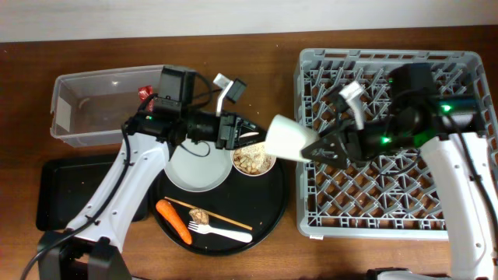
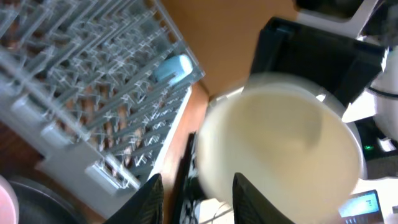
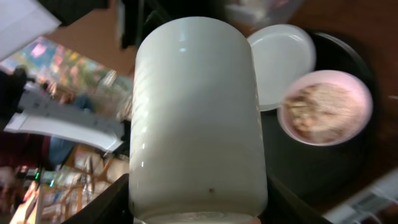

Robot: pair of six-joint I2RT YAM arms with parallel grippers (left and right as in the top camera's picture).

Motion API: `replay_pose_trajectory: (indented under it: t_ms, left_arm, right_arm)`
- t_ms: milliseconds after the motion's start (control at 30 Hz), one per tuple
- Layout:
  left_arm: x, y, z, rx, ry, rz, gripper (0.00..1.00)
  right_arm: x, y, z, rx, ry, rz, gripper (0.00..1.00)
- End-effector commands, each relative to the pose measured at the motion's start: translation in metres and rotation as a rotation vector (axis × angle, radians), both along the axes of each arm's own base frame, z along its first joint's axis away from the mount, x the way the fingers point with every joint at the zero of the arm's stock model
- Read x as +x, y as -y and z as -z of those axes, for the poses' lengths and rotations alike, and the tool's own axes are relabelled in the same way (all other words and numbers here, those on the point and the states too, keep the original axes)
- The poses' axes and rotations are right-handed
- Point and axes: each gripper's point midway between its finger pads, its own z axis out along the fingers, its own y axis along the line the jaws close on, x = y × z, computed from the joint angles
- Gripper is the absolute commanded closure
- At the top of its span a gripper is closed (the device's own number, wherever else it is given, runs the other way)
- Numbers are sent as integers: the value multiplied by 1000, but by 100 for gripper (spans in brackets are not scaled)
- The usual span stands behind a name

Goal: Sort waste into correct bins and load items into the dishwasher rack
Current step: 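Pass the white cup from the left gripper to the right gripper, then carry the white cup with the right gripper into the rack's right side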

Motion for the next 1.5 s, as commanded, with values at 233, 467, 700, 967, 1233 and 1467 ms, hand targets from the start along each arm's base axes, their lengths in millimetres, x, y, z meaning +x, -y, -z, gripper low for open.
replay_pose_trajectory:
  t_ms: [233,467,700,967,1233,1467]
  left_arm:
    - [12,-61,71,424,4,-181,64]
    - [9,-70,83,503,-26,-198,64]
    - [7,-70,83,506,-34,-196,64]
    - [7,-70,84,507,-36,-195,64]
    - [7,-70,84,507,-36,-196,64]
    - [7,-70,84,507,-37,-196,65]
  right_arm:
    - [34,131,29,-400,-169,533,55]
    - [27,230,39,-692,-296,959,55]
    - [22,297,48,-860,-371,1243,55]
    - [32,345,90,-893,-525,1356,55]
    - [38,371,124,-878,-623,1405,55]
    - [45,369,146,-860,-674,1367,54]
